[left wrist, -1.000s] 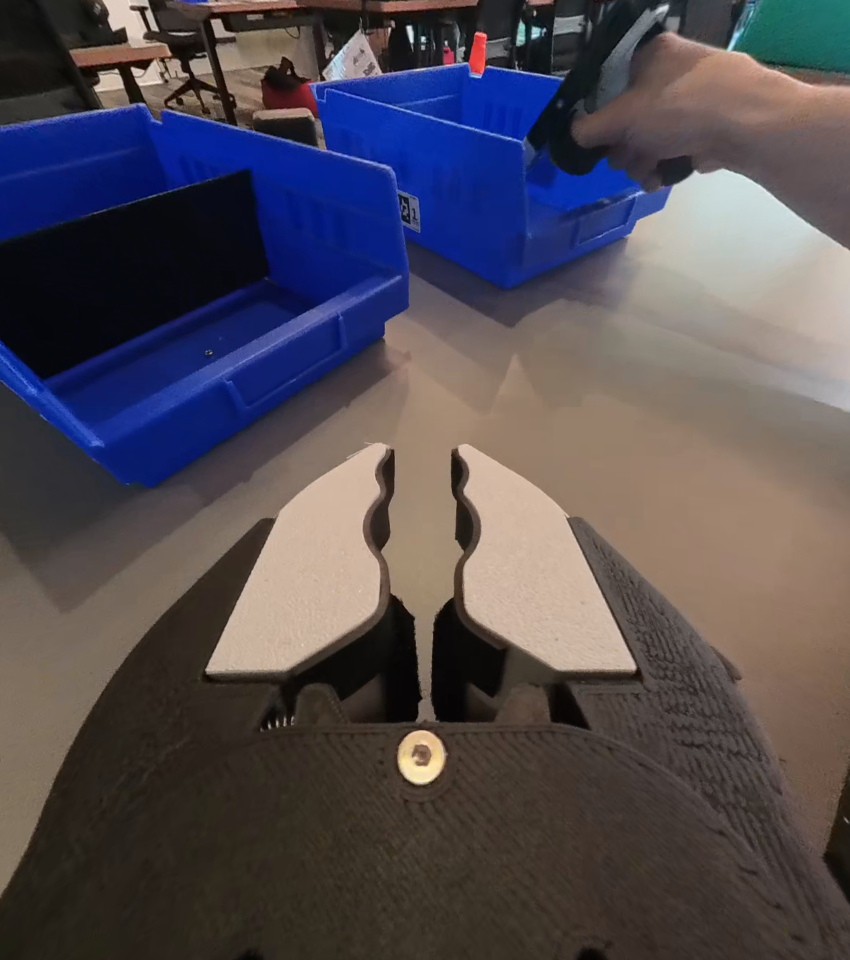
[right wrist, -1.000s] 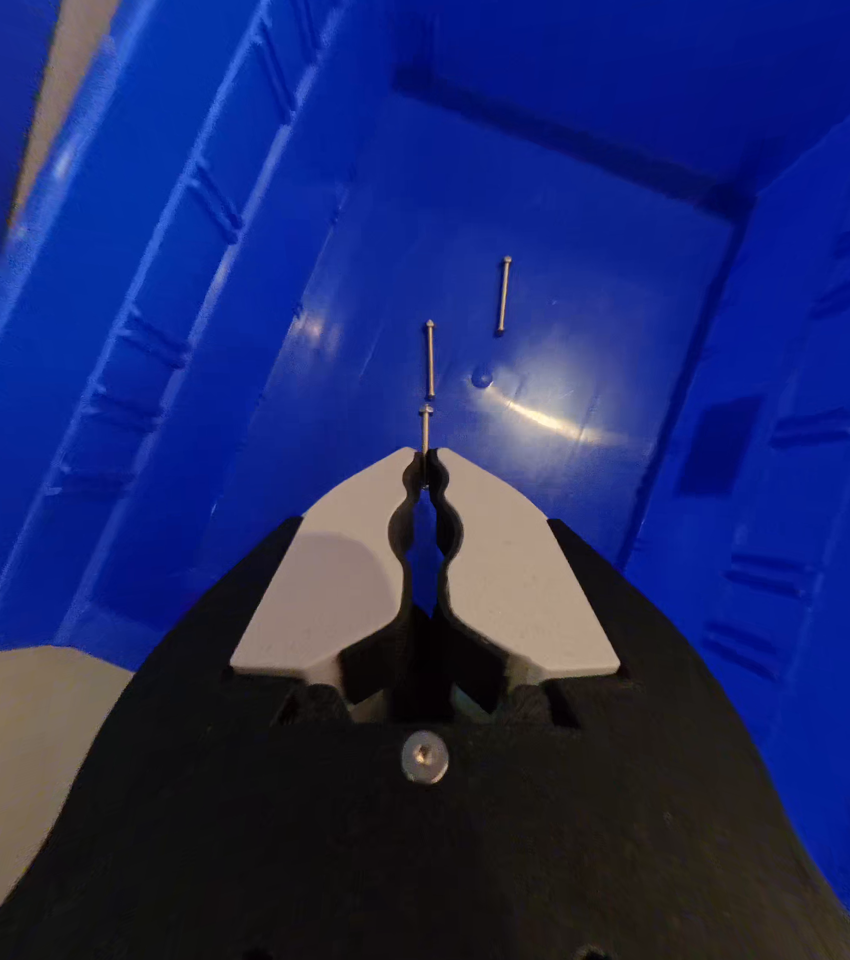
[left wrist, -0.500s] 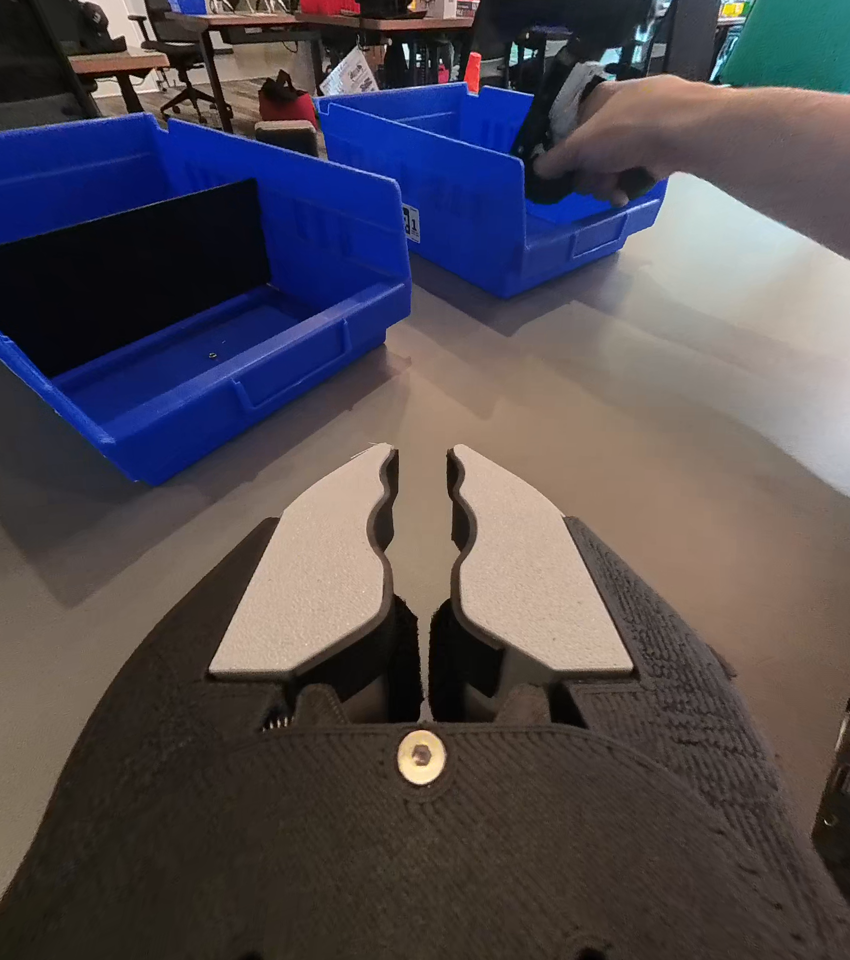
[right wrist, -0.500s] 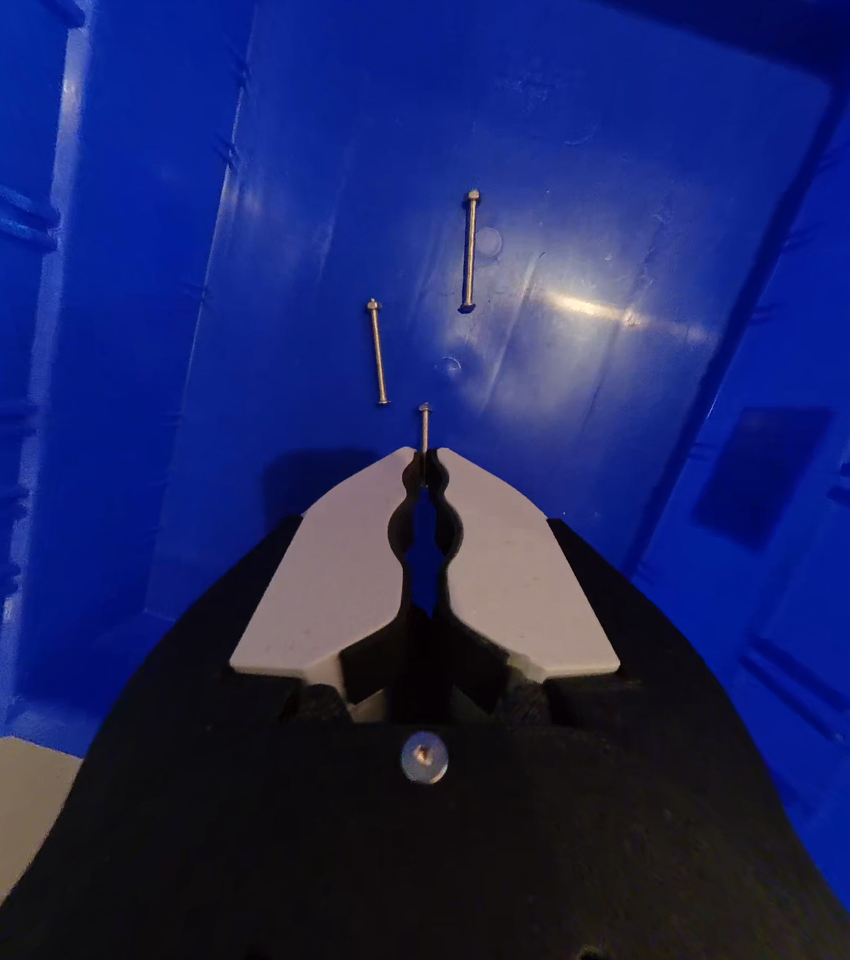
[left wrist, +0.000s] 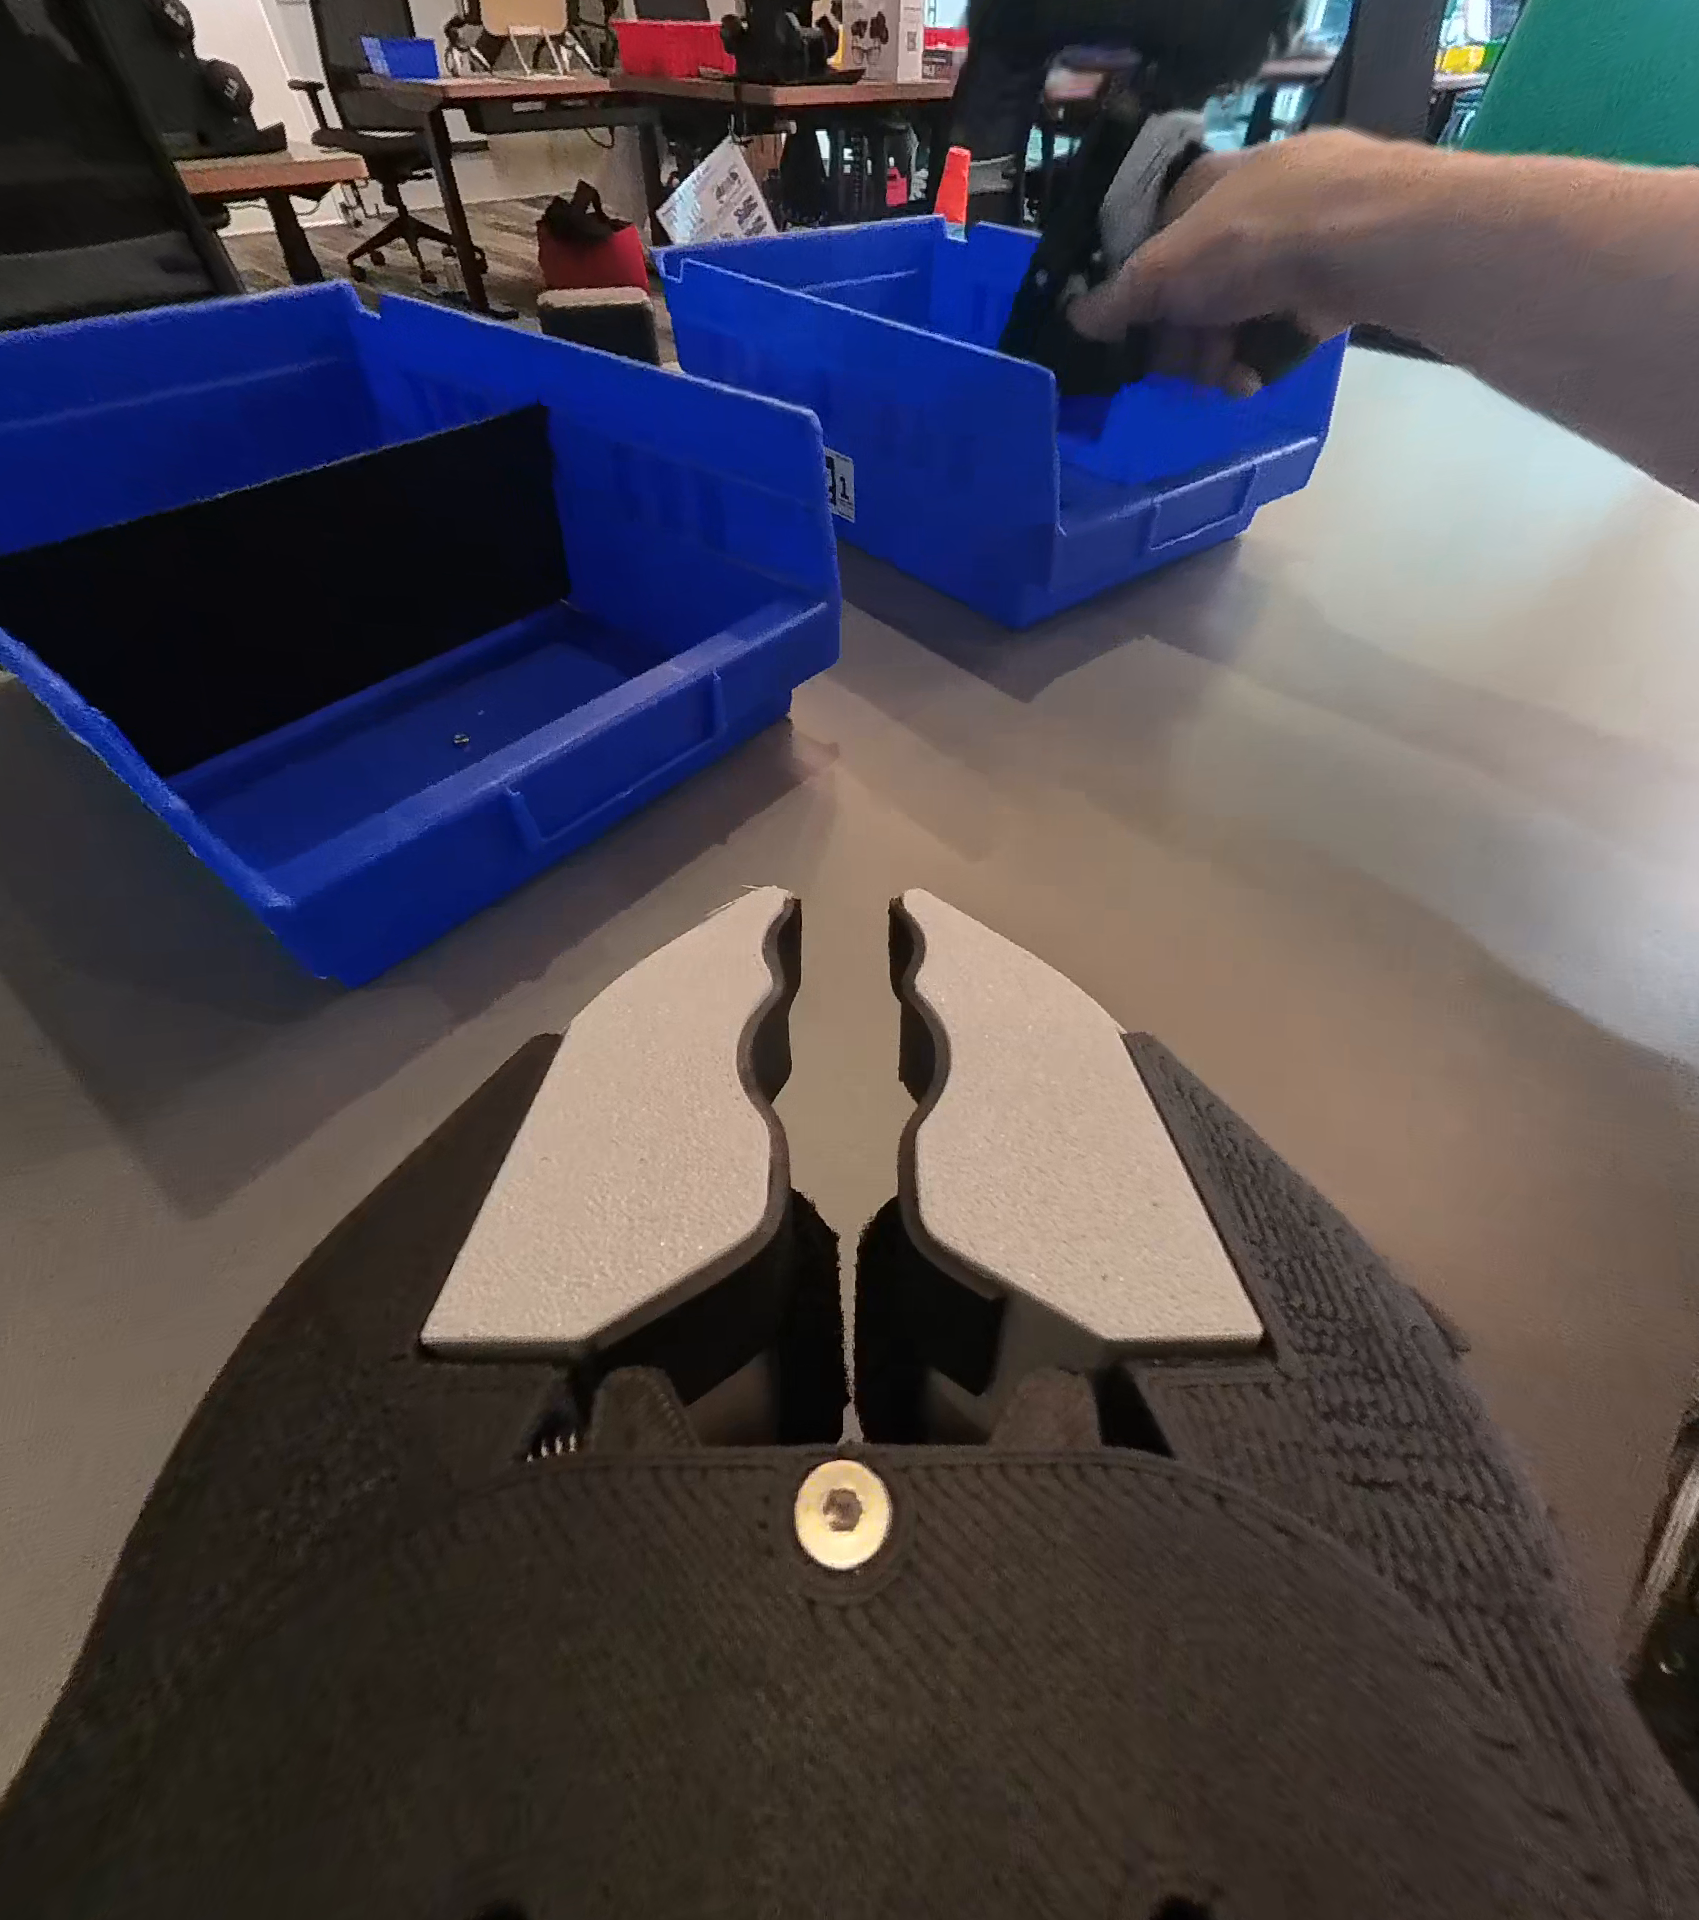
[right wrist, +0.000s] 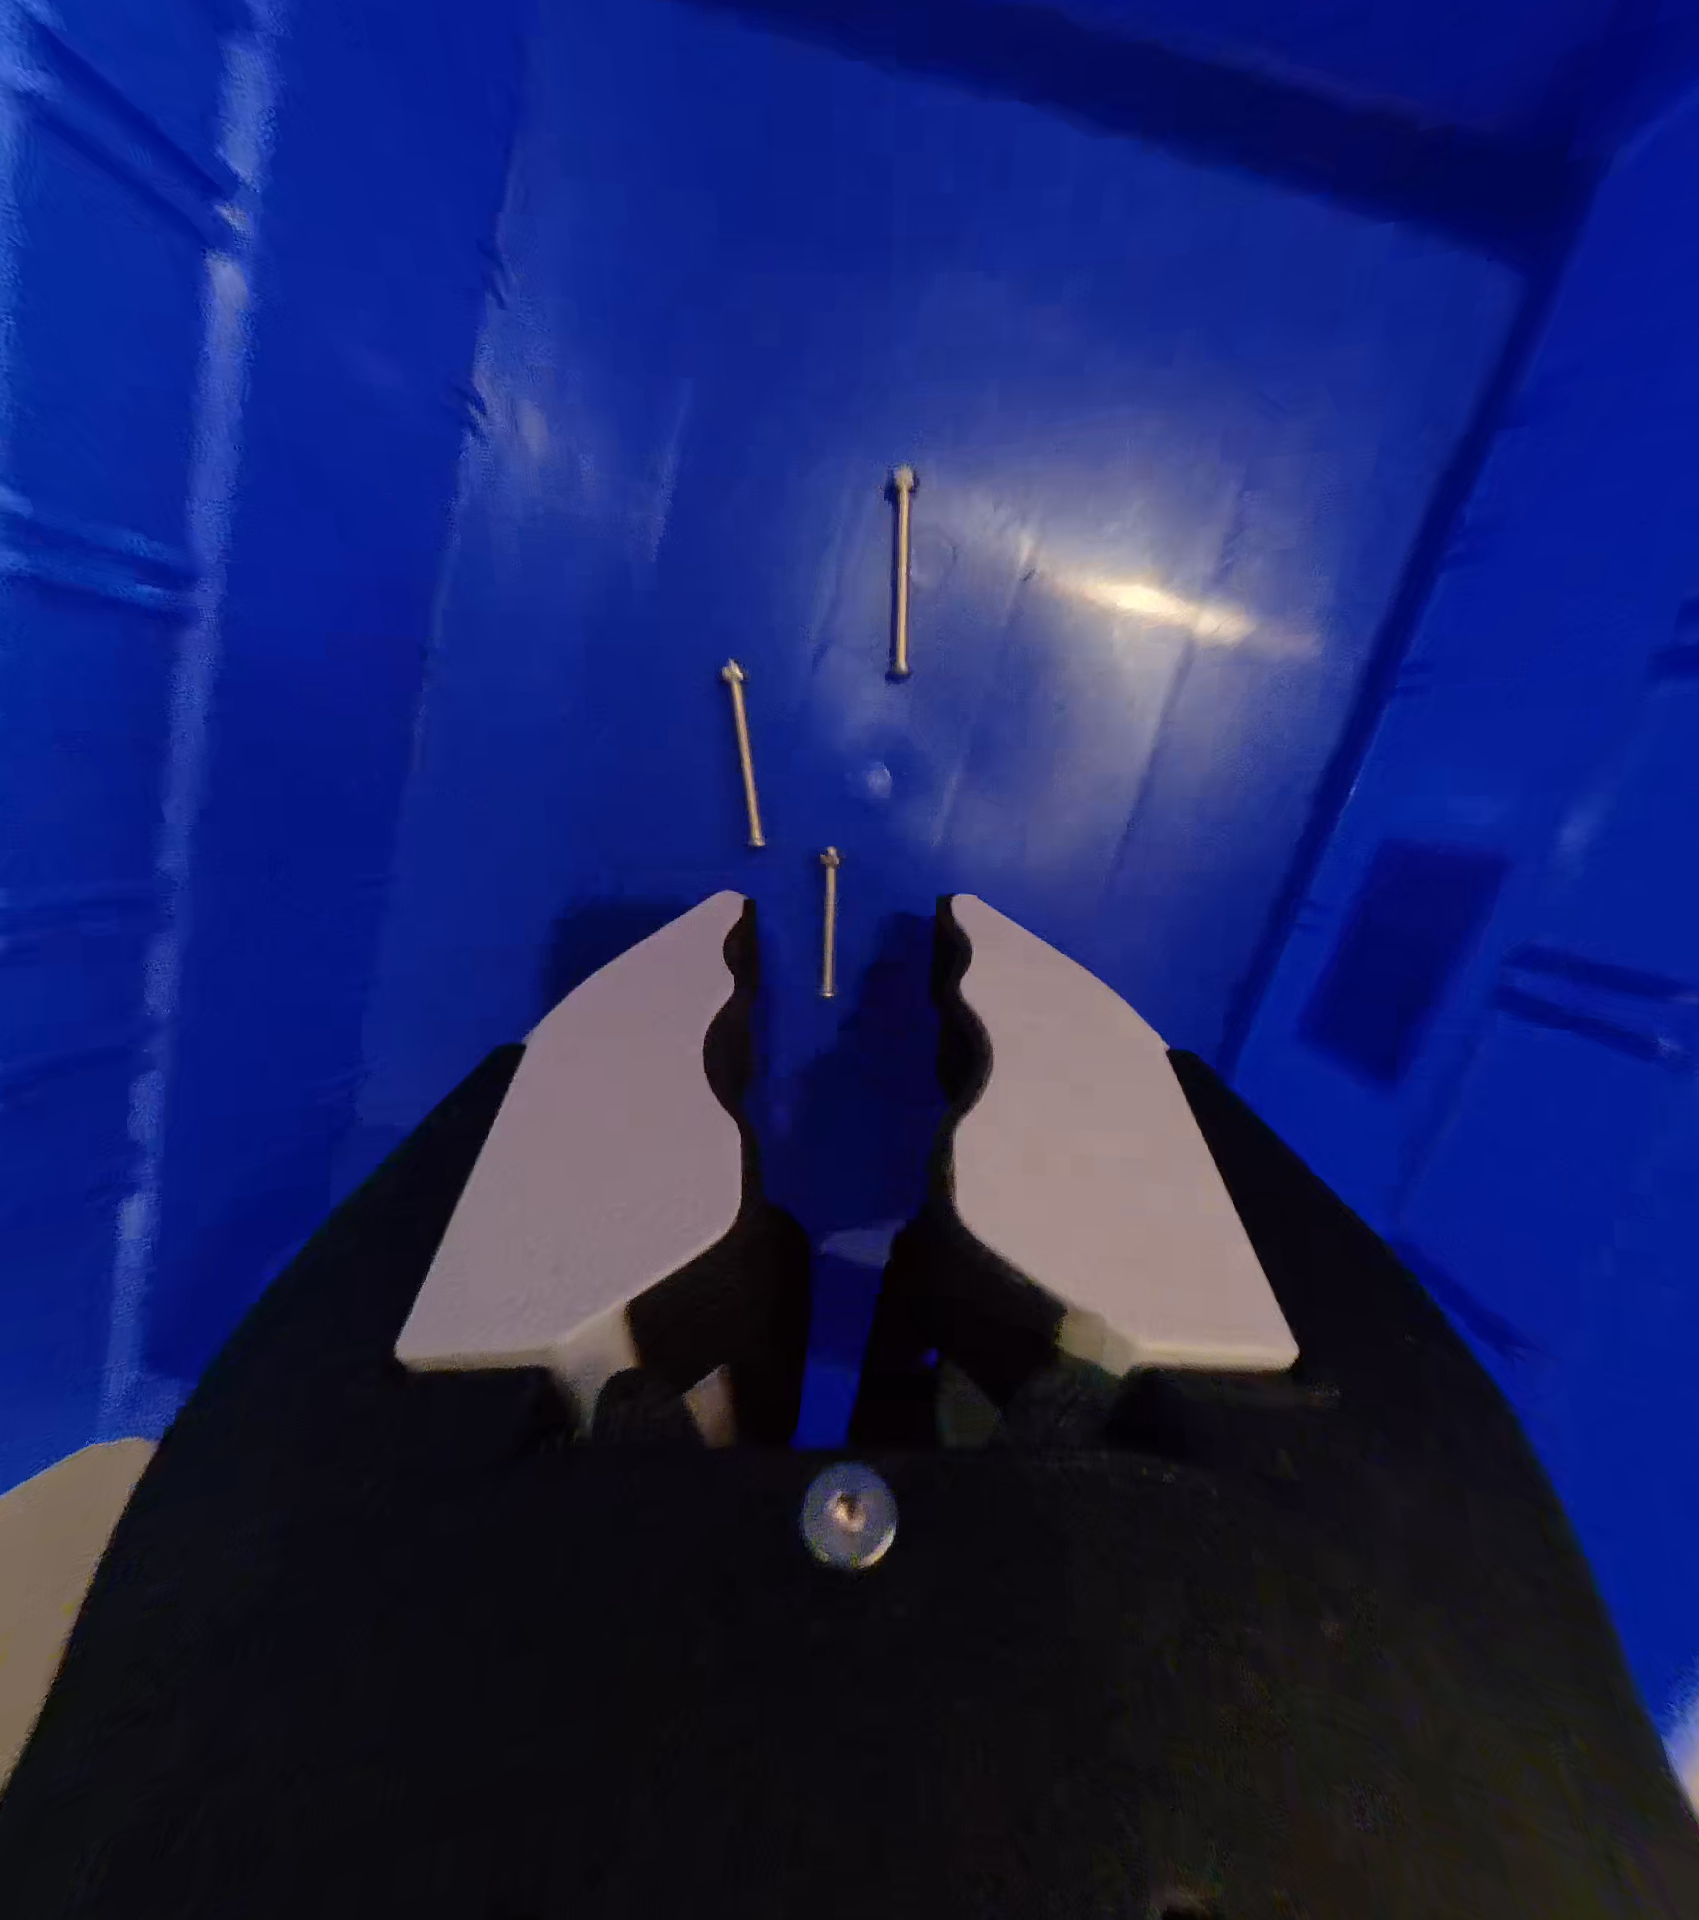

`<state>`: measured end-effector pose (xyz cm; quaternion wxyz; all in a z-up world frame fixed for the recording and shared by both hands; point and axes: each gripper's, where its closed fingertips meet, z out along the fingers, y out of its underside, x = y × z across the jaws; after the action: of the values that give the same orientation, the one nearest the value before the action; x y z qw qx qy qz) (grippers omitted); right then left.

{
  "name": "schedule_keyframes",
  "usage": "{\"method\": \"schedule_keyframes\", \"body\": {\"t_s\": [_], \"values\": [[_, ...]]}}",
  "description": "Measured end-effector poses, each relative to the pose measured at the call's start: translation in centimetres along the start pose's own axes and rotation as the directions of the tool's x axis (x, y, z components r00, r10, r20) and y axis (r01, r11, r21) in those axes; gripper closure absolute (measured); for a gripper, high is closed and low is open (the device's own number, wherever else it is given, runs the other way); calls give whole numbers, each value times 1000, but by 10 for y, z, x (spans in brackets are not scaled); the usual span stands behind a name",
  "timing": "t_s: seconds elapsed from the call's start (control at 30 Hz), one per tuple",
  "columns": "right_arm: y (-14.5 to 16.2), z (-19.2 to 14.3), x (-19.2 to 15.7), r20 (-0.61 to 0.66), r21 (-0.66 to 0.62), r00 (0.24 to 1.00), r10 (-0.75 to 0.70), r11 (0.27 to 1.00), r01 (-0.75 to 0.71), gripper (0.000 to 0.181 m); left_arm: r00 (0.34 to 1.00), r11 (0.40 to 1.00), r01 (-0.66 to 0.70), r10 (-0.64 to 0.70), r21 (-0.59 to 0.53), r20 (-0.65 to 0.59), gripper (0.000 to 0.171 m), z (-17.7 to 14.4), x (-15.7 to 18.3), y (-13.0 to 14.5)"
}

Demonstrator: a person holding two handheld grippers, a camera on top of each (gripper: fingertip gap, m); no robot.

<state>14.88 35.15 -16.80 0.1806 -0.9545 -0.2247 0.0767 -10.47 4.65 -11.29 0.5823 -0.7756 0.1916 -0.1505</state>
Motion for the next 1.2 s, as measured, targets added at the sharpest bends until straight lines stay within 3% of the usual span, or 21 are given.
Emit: {"method": "schedule_keyframes", "body": {"t_s": [0.1,0.2,0.3,0.4,0.53,0.67,0.9,1.07,1.2], "values": [[-25,-38,-14,-2,176,998,-57,983,57,147,1000,1000,-10,10,-5,-1,154,-1,-1,-2],[-42,-98,-49,-18,405,986,-169,900,161,147,1000,999,-22,22,-46,-3,145,1,-2,1],[-31,-156,-97,-43,608,952,-304,748,267,153,1000,997,-16,17,-78,6,136,3,-6,3],[7,-188,-152,1,738,909,-416,614,280,157,999,996,-11,14,-90,35,128,5,-14,-1],[66,-171,-198,-4,766,873,-488,560,317,157,998,996,18,-12,-84,67,125,7,-22,-17],[99,-158,-218,-5,806,864,-503,509,301,156,996,995,45,-38,-88,79,125,12,-21,-28],[112,-160,-216,-31,890,898,-439,397,224,144,986,995,99,-99,11,132,126,12,-14,-47],[116,-139,-202,-48,888,908,-417,398,229,132,981,996,90,-92,20,173,134,14,-7,-43],[106,-149,-192,-85,895,899,-430,364,259,121,972,995,85,-92,43,215,130,13,-12,-51]]}}
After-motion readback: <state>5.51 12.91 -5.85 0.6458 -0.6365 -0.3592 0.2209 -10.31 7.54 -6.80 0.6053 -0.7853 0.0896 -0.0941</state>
